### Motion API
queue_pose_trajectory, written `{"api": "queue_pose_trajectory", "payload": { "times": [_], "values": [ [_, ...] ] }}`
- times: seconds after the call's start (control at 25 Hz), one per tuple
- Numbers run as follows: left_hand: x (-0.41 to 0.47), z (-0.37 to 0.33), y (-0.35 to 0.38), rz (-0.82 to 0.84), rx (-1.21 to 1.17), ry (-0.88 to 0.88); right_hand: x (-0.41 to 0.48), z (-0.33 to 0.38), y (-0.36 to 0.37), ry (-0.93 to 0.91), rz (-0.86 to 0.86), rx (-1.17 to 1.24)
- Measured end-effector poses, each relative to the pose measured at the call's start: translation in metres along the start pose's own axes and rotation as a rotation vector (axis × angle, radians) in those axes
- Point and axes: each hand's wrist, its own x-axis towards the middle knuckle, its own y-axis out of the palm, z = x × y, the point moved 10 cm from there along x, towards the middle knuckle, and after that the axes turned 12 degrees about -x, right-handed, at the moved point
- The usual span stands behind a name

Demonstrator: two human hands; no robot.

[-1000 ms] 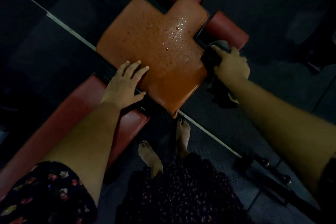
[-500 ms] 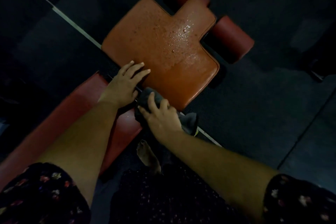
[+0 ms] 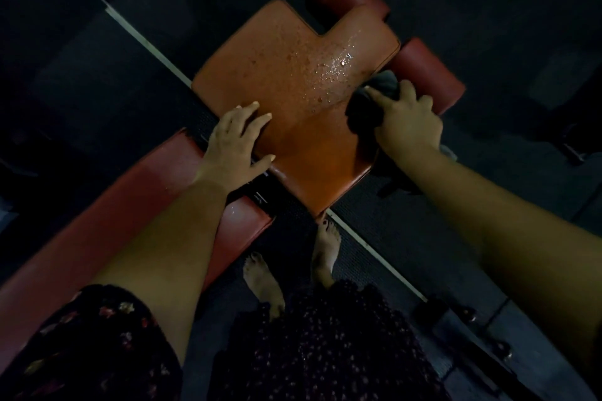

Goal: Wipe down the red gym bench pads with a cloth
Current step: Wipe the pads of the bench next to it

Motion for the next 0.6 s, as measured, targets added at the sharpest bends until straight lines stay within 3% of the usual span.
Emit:
{"api": "queue_pose_trajectory", "payload": {
  "times": [0.16, 0.32, 0.4, 0.52, 0.6],
  "values": [
    [0.005, 0.009, -0.007, -0.036, 0.071, 0.02, 0.004, 0.028, -0.013, -0.022, -0.029, -0.007],
    [0.001, 0.029, -0.018, -0.008, 0.136, 0.035, -0.05, 0.128, -0.015, -0.368, -0.069, -0.162],
    [-0.008, 0.05, -0.022, -0.032, 0.193, -0.093, -0.074, 0.164, -0.017, -0.496, -0.158, -0.222],
    [-0.028, 0.076, -0.01, 0.002, 0.237, -0.308, -0.081, 0.19, -0.013, -0.67, -0.161, -0.244],
    [-0.032, 0.079, -0.002, 0.032, 0.259, -0.317, -0.06, 0.183, -0.023, -0.65, -0.172, -0.204]
  ]
}}
